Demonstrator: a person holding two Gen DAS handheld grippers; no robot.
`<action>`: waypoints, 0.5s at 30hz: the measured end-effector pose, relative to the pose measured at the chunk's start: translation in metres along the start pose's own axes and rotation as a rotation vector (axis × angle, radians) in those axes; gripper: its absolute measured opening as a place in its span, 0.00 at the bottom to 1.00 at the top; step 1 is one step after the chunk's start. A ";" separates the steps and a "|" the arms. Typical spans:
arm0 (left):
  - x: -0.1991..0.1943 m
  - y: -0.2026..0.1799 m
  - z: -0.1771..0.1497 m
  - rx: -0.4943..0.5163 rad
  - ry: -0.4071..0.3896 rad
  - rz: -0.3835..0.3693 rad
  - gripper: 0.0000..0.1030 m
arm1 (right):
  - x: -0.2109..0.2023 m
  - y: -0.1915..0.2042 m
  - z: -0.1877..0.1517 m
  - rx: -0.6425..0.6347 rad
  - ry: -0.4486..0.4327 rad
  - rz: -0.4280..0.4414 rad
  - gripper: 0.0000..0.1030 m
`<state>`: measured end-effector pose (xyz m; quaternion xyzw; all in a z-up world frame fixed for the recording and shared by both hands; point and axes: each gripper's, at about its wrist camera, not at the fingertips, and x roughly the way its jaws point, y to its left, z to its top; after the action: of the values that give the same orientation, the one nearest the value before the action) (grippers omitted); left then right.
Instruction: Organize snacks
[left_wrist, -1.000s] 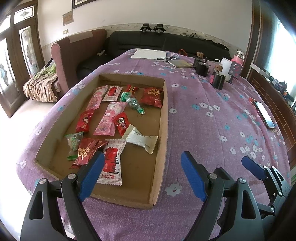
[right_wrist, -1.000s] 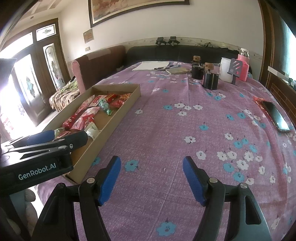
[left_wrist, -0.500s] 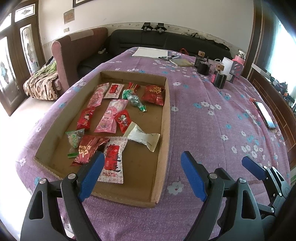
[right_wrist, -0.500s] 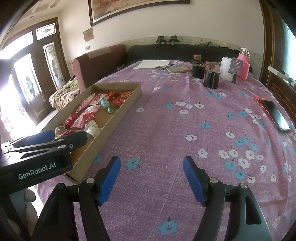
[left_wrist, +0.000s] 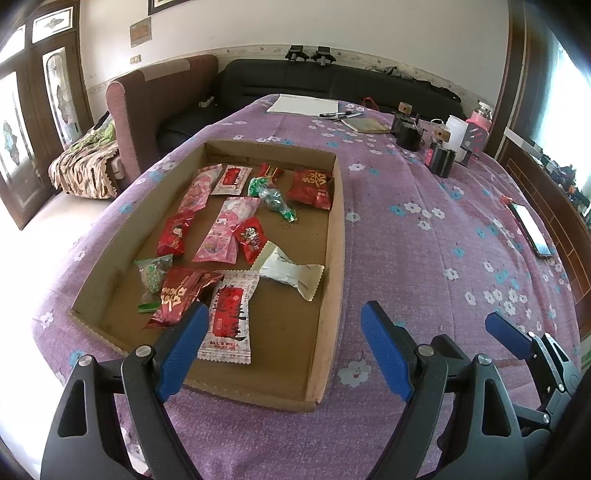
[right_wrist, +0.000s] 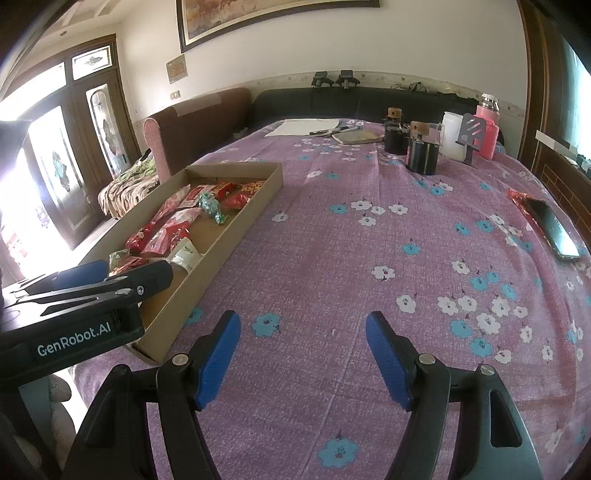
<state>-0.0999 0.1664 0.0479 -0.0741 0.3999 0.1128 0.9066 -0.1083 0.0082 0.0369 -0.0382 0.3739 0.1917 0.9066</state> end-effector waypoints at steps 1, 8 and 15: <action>-0.001 0.000 0.000 -0.002 -0.002 0.000 0.83 | 0.001 -0.001 0.001 0.000 0.000 0.000 0.70; -0.020 0.004 -0.002 -0.006 -0.084 0.035 0.83 | -0.006 0.001 0.000 -0.004 -0.011 0.000 0.70; -0.073 0.029 -0.002 -0.100 -0.302 0.073 0.83 | -0.022 0.009 0.000 -0.024 -0.036 -0.004 0.70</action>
<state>-0.1573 0.1837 0.0992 -0.0867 0.2555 0.1750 0.9469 -0.1258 0.0095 0.0530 -0.0462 0.3550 0.1951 0.9131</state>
